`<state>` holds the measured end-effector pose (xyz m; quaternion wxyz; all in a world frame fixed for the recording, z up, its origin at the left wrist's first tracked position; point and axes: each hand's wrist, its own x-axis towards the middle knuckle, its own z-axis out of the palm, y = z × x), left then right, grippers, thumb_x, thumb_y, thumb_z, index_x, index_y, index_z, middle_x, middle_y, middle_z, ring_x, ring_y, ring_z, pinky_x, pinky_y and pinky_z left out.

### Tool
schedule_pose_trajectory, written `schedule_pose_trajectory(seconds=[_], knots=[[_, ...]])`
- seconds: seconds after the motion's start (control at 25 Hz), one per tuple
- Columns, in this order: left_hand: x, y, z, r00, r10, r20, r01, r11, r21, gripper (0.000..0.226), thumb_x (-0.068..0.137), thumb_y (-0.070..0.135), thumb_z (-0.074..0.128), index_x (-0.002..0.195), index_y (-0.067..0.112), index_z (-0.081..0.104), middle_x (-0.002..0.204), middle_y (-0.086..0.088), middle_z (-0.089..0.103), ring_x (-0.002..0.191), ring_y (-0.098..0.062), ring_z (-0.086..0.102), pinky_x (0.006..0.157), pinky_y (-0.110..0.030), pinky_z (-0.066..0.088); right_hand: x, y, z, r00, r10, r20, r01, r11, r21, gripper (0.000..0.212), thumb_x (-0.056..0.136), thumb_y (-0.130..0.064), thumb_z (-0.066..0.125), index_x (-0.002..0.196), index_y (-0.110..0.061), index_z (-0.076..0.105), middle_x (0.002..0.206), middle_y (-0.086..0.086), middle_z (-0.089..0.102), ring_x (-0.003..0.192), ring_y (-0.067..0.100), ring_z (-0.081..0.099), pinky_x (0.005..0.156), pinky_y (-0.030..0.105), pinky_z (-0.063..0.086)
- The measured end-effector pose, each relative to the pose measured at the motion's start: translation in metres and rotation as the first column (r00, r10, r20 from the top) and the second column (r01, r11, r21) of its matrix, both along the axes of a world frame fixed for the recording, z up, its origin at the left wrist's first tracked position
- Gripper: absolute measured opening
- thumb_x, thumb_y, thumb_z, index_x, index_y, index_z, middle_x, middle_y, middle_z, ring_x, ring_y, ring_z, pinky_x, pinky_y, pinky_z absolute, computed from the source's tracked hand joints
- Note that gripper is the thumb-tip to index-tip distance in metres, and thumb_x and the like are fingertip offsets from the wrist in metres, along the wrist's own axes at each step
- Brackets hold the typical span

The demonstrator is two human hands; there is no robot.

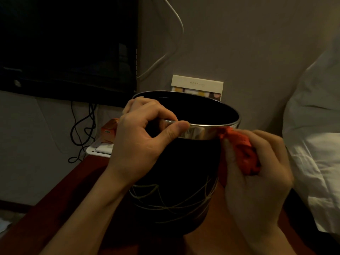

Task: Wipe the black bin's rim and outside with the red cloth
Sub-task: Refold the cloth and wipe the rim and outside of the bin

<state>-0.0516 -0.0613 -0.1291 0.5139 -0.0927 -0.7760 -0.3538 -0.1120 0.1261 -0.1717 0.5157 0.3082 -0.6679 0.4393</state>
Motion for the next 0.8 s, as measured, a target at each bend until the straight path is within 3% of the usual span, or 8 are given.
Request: schedule_pose_trajectory(seconds=[0.08,0.24,0.28,0.36,0.48,0.64,0.8], knots=[[0.000,0.001,0.000,1.000,0.009,-0.009,-0.009,1.000,-0.004,0.022,0.079,0.047,0.063,0.079,0.025,0.063,0.083,0.007,0.058,0.094,-0.012,0.053,0.085,-0.039,0.043,0.007,-0.009,-0.011,0.999,0.025,-0.047,-0.021,0.998,0.067,0.022,0.094,-0.013,0.074,0.112,0.000,0.075,0.108,0.002,0.056,0.095,0.010,0.054,0.089,0.009,0.041],[0.001,-0.003,0.002,1.000,0.005,0.004,-0.005,0.999,-0.040,0.015,0.079,0.048,0.063,0.080,0.033,0.062,0.085,0.012,0.060,0.095,-0.013,0.054,0.088,-0.043,0.043,0.019,-0.025,-0.033,0.974,0.179,-0.140,-0.119,0.926,0.357,0.017,0.096,-0.019,0.071,0.108,-0.008,0.077,0.108,0.002,0.059,0.087,0.022,0.059,0.072,0.037,0.053],[0.002,-0.007,0.002,1.000,-0.006,0.018,0.007,0.999,-0.043,0.012,0.079,0.048,0.063,0.082,0.036,0.061,0.088,0.013,0.060,0.098,-0.013,0.055,0.089,-0.044,0.043,0.020,-0.023,-0.033,0.972,0.197,-0.127,-0.140,0.923,0.358,0.018,0.095,-0.019,0.072,0.107,-0.006,0.078,0.107,0.003,0.061,0.086,0.021,0.060,0.073,0.037,0.054],[0.005,-0.019,0.003,0.999,-0.027,0.046,0.028,0.999,-0.029,0.011,0.080,0.048,0.061,0.085,0.038,0.061,0.092,0.016,0.061,0.103,-0.014,0.055,0.093,-0.044,0.043,0.018,-0.012,-0.026,0.983,0.173,-0.063,-0.156,0.964,0.215,0.018,0.091,-0.018,0.076,0.105,-0.006,0.079,0.104,0.002,0.062,0.089,0.011,0.060,0.083,0.021,0.052],[0.007,-0.024,0.005,0.997,-0.049,0.063,0.052,0.997,-0.060,0.012,0.084,0.042,0.058,0.089,0.033,0.063,0.095,0.017,0.062,0.108,-0.012,0.055,0.103,-0.044,0.036,0.006,0.008,-0.009,0.995,0.093,0.043,-0.094,0.995,0.019,0.019,0.091,-0.025,0.074,0.104,-0.010,0.075,0.098,-0.001,0.060,0.089,-0.002,0.059,0.082,0.005,0.041],[0.003,-0.001,0.003,0.998,0.052,0.028,-0.046,0.982,-0.185,0.011,0.084,0.044,0.059,0.090,0.035,0.060,0.092,0.020,0.060,0.106,0.002,0.049,0.111,-0.039,0.020,-0.001,-0.003,-0.036,0.995,0.082,0.050,-0.088,0.990,0.114,0.031,0.086,-0.026,0.071,0.103,-0.002,0.078,0.097,0.005,0.063,0.086,0.002,0.055,0.087,0.003,0.039],[0.001,-0.009,0.001,0.999,0.042,-0.001,-0.042,0.987,-0.158,0.012,0.082,0.045,0.061,0.089,0.034,0.060,0.090,0.018,0.060,0.101,0.004,0.048,0.105,-0.046,0.029,0.001,-0.020,-0.071,0.988,0.143,-0.056,-0.126,0.964,0.234,0.022,0.087,-0.021,0.076,0.096,-0.002,0.082,0.092,0.010,0.069,0.080,0.013,0.061,0.081,0.013,0.046]])
